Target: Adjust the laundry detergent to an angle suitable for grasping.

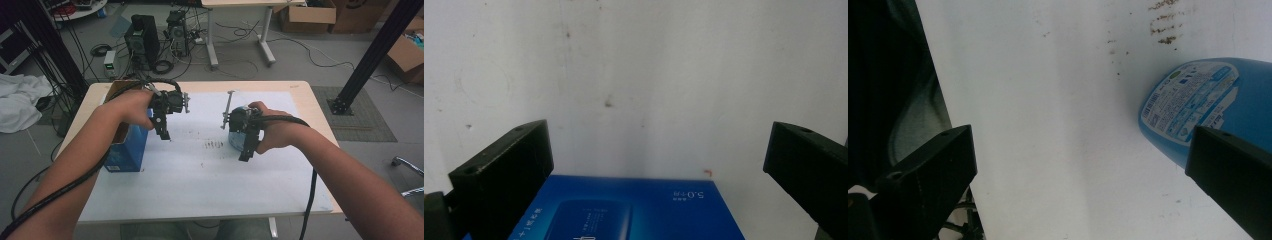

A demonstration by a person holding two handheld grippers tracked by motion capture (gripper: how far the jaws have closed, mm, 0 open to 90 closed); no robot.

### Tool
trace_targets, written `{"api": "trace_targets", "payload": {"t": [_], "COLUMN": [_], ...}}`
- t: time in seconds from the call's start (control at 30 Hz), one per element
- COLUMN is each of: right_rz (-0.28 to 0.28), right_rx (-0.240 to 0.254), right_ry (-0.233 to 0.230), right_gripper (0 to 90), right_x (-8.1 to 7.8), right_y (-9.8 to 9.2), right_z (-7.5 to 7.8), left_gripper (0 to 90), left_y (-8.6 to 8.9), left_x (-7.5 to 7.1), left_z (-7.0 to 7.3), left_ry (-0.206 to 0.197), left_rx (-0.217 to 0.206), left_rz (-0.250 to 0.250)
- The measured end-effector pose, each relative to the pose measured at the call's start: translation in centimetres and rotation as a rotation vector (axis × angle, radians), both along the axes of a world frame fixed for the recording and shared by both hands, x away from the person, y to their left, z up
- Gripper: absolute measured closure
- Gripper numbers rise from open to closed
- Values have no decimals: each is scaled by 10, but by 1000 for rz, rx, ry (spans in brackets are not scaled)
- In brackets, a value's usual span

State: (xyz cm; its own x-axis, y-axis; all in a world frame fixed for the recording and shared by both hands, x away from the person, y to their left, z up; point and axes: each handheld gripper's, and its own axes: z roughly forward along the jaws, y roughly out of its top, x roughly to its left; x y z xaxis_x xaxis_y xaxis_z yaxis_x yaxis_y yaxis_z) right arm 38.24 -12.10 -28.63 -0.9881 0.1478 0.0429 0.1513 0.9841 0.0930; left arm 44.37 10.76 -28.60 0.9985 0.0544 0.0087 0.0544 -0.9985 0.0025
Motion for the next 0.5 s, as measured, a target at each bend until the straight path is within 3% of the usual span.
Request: {"api": "trace_targets", "payload": {"t": [0.5], "right_rz": [3], "right_rx": [10], "right_ry": [-8], "right_gripper": [0], "right_x": [-2], "right_y": [-3], "right_z": [3], "left_gripper": [1], "left_y": [0], "left_x": [-7], "left_z": [6], "left_ry": [-2], "left_rx": [9], "left_rz": [-3]}}
